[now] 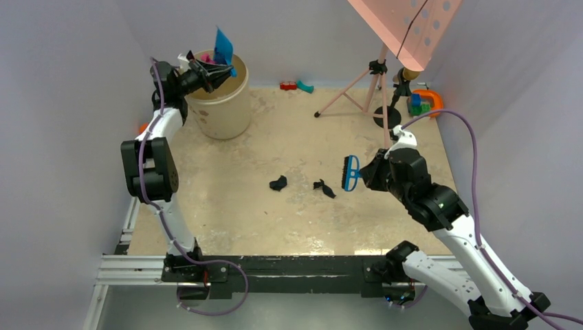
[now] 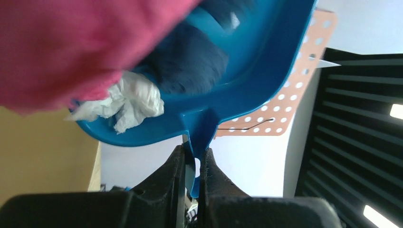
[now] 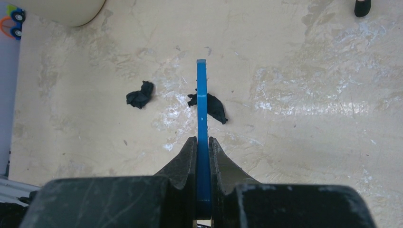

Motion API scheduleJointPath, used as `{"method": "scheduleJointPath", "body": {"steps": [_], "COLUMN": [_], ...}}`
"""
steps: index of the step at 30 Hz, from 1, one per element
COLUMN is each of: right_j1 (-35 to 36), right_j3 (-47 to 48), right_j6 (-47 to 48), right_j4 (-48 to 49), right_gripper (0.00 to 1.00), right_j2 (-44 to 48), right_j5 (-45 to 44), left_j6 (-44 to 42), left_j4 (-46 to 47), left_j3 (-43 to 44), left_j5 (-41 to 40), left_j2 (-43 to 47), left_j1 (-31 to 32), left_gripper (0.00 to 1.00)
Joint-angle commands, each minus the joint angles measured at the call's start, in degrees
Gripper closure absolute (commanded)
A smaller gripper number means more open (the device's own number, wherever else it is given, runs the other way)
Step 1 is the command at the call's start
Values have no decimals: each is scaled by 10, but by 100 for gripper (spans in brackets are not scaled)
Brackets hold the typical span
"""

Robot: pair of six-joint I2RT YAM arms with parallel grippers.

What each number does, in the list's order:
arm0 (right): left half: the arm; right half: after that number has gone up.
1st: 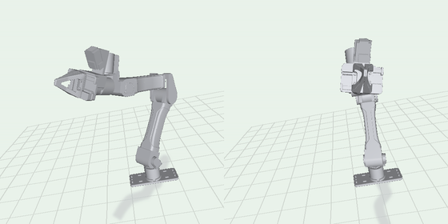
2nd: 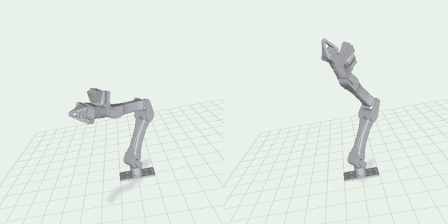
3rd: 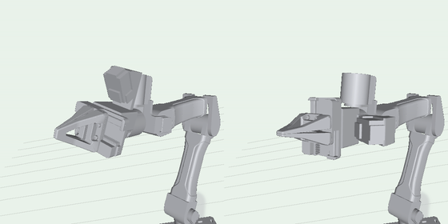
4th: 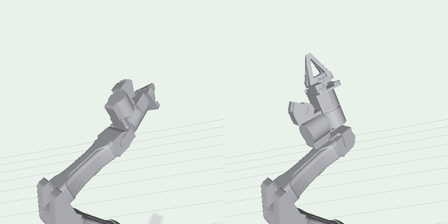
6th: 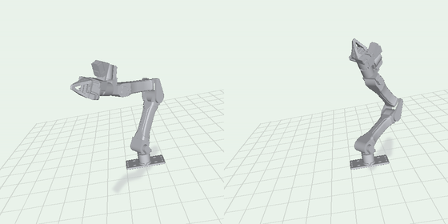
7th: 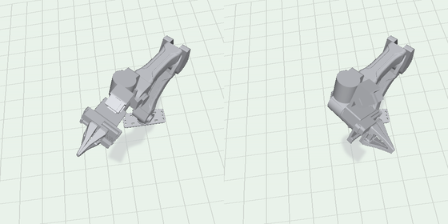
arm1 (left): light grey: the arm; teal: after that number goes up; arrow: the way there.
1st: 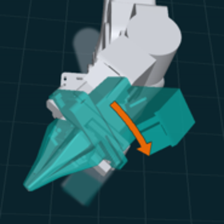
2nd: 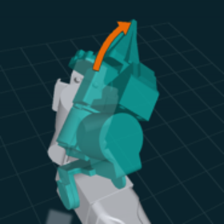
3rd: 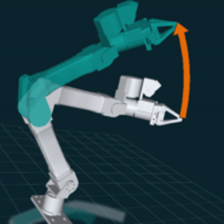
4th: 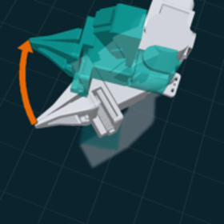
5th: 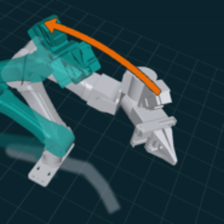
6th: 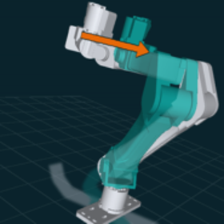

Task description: Sweep away the paper scraps from the table

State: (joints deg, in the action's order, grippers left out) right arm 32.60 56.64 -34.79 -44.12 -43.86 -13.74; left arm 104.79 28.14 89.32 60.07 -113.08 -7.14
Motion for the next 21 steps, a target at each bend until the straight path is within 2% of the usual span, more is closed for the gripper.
{"method": "scheduleJointPath", "body": {"steps": [1,10,16,21], "right_j1": [-1,-1,-1,0], "right_j3": [7,0,-5,-10], "right_j6": [-5,-9,-13,-16], "right_j4": [23,31,38,40], "right_gripper": [100,100,100,100], "right_j2": [7,6,5,9], "right_j5": [6,15,26,25], "left_j6": [287,405,403,362], "left_j4": [325,457,459,415], "left_j3": [-42,-106,-115,-95], "left_j5": [-66,-158,-152,-103], "left_j2": [-8,-18,-18,-11], "left_j1": [-9,-9,-9,-3], "left_gripper": [99,98,98,98]}}
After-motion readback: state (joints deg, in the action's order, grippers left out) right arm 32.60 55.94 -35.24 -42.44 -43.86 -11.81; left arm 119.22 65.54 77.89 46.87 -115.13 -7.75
